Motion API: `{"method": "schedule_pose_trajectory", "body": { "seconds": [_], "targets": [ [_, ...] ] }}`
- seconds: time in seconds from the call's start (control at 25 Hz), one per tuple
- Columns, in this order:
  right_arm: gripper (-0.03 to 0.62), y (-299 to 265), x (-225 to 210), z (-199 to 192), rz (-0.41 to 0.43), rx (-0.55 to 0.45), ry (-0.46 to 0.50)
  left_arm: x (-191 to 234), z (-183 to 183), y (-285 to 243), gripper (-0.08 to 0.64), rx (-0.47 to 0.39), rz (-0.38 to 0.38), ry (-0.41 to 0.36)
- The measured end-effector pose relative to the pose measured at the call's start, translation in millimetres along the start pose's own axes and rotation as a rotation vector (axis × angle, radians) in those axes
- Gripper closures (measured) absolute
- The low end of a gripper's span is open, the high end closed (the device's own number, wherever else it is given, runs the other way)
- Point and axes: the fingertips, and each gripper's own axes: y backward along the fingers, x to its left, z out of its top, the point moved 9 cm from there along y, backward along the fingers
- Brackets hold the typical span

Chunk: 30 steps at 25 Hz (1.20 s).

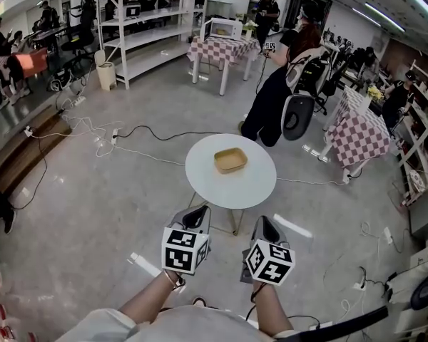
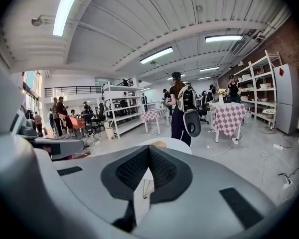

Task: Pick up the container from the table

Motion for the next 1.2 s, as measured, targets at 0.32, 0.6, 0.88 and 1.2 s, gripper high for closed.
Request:
{"method": "schedule_pose_trajectory", "body": {
  "seconds": [0.32, 0.6, 0.88, 1.2],
  "targets": [
    [0.568, -29, -16, 16, 0.014, 0.006, 0.009, 5, 13, -32, 0.543, -0.008, 0.015, 0.022],
    [0.568, -41, -35, 19, 0.01, 0.024, 0.026, -2, 10, -50, 0.545, 0.005, 0.019, 0.027],
    [0.568, -49, -48, 10, 0.026, 0.041, 0.005, -11, 1, -56, 0.545, 0.028, 0.033, 0.011],
    [0.568, -49, -53, 5, 0.032, 0.063, -0.044, -8, -2, -49, 0.544, 0.048, 0.07, 0.017]
  ]
}}
